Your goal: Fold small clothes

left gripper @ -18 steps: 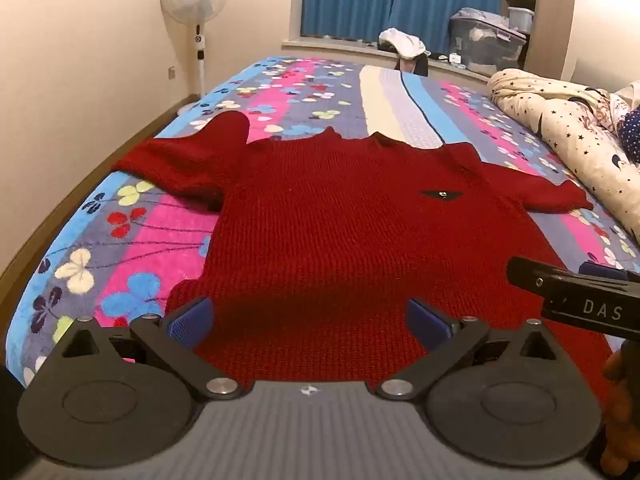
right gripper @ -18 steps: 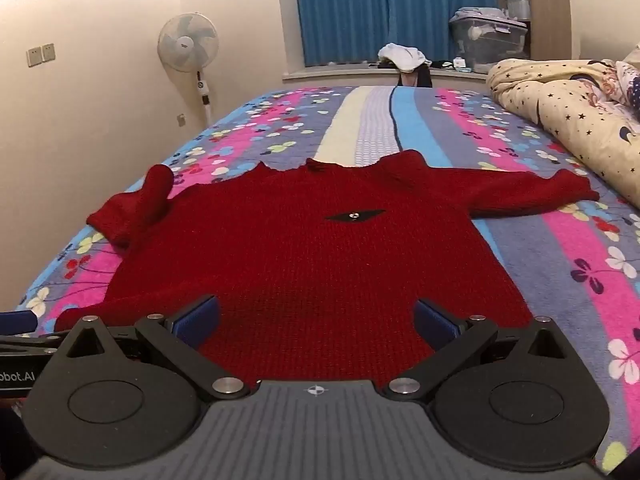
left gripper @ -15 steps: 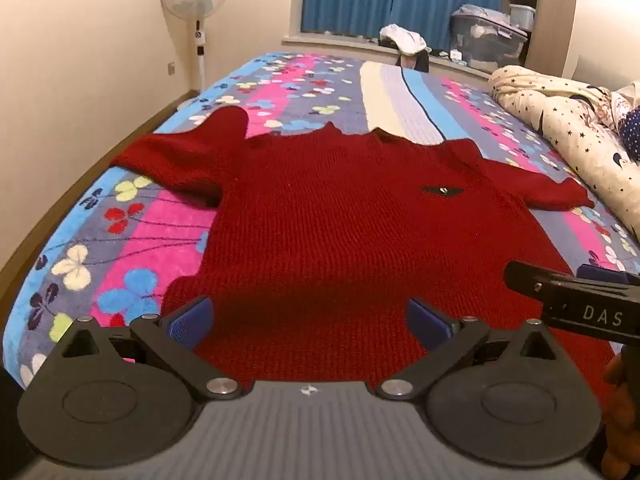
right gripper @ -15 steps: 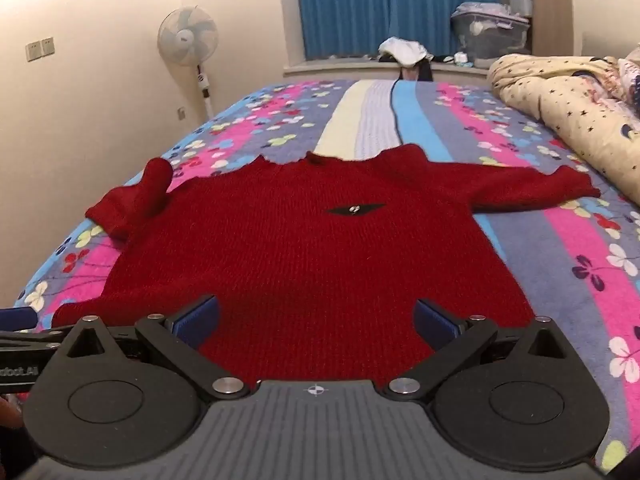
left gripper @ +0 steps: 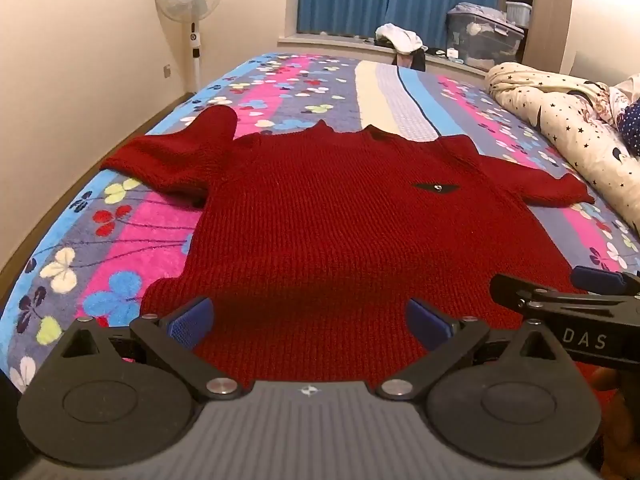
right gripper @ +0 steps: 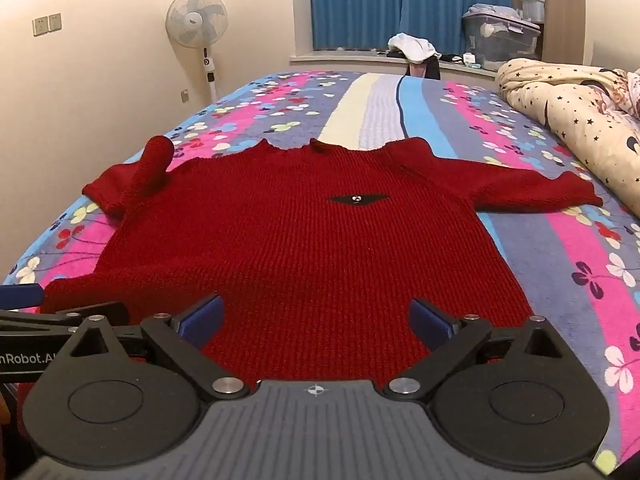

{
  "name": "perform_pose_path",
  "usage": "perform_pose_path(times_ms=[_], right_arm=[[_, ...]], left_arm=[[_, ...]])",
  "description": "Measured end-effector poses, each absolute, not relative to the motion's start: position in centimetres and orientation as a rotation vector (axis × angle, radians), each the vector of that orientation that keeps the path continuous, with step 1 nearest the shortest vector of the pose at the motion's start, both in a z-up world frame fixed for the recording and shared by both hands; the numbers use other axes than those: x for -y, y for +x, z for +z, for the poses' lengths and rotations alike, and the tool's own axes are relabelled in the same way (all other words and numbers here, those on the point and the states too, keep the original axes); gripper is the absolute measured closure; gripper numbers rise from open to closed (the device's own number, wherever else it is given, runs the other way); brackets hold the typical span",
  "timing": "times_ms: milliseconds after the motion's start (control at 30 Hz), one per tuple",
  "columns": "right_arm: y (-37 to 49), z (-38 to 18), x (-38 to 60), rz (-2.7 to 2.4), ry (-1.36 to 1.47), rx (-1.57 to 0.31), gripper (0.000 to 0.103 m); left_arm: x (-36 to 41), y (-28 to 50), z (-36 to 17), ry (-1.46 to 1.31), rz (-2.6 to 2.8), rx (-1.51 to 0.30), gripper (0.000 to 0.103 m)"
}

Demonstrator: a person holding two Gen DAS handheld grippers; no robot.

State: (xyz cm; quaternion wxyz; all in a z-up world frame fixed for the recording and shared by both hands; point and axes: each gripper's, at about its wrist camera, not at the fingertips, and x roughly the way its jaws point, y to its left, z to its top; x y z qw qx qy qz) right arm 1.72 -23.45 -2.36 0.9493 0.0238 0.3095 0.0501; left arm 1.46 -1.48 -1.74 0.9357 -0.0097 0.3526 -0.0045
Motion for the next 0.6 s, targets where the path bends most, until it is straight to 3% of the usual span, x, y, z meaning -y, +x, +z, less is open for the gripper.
perform_pose_path(times_ms=[600], right_arm=[[1.61, -2.16, 23.29, 0.105, 0.027, -0.620, 0.008]], left_arm=[[1.29, 1.44, -1.86, -0.034, 0.004, -0.739, 0.001]])
